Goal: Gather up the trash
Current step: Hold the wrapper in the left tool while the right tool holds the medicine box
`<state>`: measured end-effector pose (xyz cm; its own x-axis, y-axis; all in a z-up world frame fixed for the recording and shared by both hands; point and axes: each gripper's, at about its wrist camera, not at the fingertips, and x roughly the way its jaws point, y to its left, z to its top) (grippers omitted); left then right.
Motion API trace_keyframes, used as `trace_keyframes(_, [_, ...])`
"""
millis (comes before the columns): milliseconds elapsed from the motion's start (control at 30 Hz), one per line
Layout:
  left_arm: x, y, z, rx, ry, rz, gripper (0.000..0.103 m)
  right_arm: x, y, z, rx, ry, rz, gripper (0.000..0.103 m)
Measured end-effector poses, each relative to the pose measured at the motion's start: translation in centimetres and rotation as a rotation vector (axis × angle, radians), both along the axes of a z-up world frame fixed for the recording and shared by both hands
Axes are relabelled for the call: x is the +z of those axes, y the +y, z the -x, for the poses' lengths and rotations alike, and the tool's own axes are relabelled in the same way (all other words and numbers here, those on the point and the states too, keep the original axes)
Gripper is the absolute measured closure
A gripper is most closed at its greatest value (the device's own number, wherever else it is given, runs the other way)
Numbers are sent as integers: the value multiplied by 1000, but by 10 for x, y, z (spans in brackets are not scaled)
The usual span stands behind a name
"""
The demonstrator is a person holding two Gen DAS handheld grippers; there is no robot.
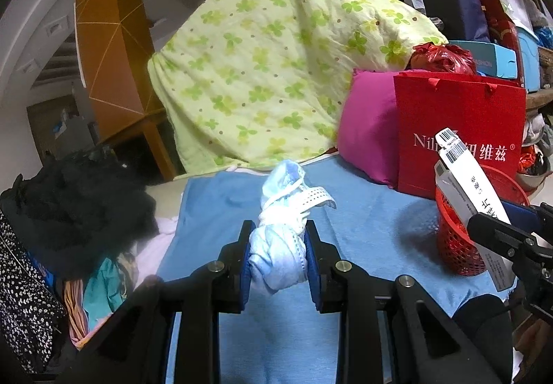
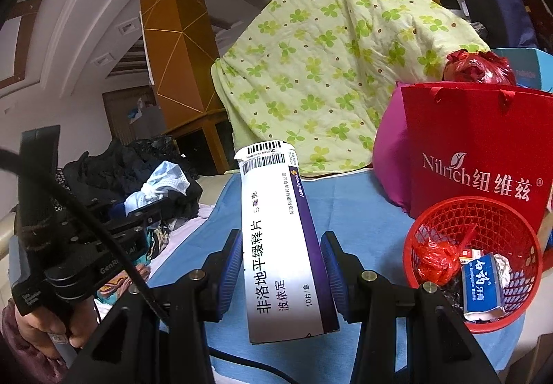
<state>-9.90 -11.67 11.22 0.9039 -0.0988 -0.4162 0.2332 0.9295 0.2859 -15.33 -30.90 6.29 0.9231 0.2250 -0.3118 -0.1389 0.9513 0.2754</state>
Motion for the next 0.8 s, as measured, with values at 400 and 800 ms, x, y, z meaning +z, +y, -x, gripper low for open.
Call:
trace_keyframes(400, [-5, -13, 0, -25, 17, -12, 74, -3, -9, 8, -21, 7, -20, 54])
trace_keyframes(800, [-10, -21, 0, -42, 30, -25, 74, -5, -19, 9, -33, 12, -33, 54])
